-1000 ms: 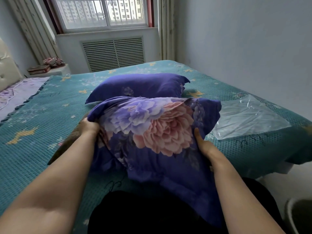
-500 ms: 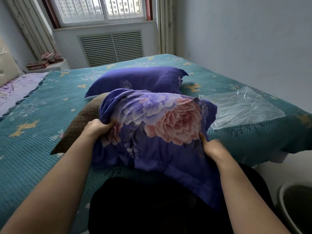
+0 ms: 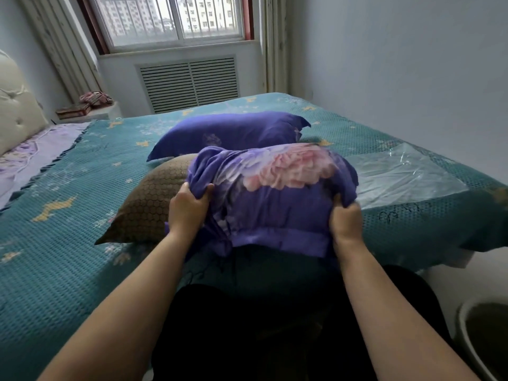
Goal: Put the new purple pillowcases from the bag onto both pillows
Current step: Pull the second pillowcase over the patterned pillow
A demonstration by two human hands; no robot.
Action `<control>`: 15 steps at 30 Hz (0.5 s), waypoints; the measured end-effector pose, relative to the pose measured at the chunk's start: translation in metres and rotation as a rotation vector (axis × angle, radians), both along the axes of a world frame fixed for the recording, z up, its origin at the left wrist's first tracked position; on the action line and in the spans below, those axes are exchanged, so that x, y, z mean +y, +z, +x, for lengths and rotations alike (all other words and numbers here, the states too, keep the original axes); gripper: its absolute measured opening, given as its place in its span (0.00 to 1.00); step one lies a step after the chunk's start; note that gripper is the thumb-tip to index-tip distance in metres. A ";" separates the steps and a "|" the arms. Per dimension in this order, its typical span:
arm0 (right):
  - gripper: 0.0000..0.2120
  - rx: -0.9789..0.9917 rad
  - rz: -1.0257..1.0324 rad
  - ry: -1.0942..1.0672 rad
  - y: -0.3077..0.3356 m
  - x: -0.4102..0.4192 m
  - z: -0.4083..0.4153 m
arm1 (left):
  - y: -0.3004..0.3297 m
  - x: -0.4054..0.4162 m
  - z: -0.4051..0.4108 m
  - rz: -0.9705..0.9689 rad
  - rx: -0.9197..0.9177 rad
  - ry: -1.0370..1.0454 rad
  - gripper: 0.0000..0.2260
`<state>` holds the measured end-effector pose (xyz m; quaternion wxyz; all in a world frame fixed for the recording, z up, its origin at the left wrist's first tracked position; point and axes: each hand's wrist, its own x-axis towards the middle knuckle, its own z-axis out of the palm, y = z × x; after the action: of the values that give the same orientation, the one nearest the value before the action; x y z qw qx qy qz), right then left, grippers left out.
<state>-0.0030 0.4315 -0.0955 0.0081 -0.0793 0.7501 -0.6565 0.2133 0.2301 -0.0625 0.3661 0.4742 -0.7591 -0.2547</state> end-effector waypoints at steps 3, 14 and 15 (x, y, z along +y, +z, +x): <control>0.19 0.199 0.091 -0.098 0.014 0.022 -0.025 | 0.008 -0.028 0.032 -0.170 -0.146 0.139 0.21; 0.30 -0.495 -0.243 0.338 -0.046 0.041 -0.025 | -0.018 -0.024 0.026 0.021 -0.033 0.212 0.35; 0.28 -0.544 -0.365 0.446 -0.044 0.043 -0.016 | -0.022 -0.020 0.022 0.052 -0.009 0.261 0.37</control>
<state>-0.0194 0.4743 -0.1398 0.3347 -0.0635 0.5559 -0.7583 0.2357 0.2101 -0.0843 0.3803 0.5794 -0.6858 -0.2223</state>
